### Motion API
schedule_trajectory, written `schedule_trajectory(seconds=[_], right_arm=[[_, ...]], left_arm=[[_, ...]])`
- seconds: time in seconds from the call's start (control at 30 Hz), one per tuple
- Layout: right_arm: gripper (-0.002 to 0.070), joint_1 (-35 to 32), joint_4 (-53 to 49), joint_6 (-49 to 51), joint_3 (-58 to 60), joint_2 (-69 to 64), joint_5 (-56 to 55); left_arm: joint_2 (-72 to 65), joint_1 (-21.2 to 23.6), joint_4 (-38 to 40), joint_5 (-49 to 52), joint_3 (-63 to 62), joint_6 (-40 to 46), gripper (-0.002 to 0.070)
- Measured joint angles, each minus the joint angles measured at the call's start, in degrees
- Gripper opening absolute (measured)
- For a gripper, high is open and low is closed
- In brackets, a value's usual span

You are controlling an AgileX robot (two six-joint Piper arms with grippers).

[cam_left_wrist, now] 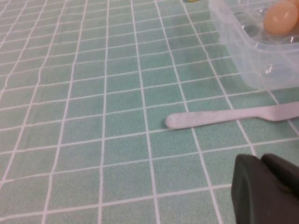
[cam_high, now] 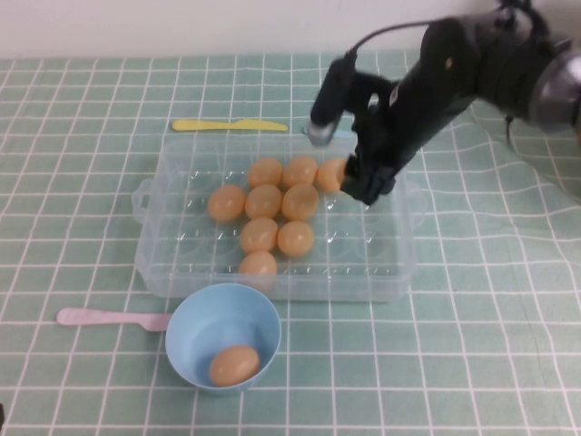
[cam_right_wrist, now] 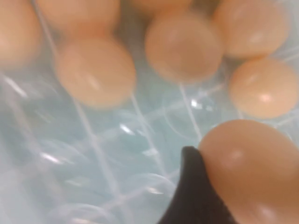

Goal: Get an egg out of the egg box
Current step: Pick up the egg from the plastic box, then place the egg in the bowl

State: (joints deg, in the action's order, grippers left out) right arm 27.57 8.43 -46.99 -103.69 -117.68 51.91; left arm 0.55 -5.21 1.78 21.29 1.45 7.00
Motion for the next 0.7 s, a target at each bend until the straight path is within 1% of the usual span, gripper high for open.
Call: schedule_trajectory(seconds=[0.17,0.23,0.3,0.47,0.6,0.7], right_arm=[[0.0400,3.4,0.5,18.5,0.0,8.9,4.9],[0.0400,5.7,0.5,25.7,0.0,11.4,7.4],[0.0400,8.3,0.8,30.0,0.0,12.5,10.4],[0.0400,15.7,1.7,33.0,0.1,12.5,15.8],[0.0399,20.5,1.9,33.0,2.7,11.9,15.2],[0.0399,23.4,2.2,33.0,4.6,11.3,12.7]], left_arm=[[0.0,0.0,0.0,0.0,0.0,0.0,-0.0004],[0.0,0.0,0.0,0.0,0.0,0.0,-0.0004],[0.0,0.0,0.0,0.0,0.0,0.0,-0.0004],[0.0,0.0,0.0,0.0,0.0,0.0,-0.0004],[0.0,0.0,0.0,0.0,0.0,0.0,-0.0004],[0.0,0.0,0.0,0.0,0.0,0.0,-0.0004]])
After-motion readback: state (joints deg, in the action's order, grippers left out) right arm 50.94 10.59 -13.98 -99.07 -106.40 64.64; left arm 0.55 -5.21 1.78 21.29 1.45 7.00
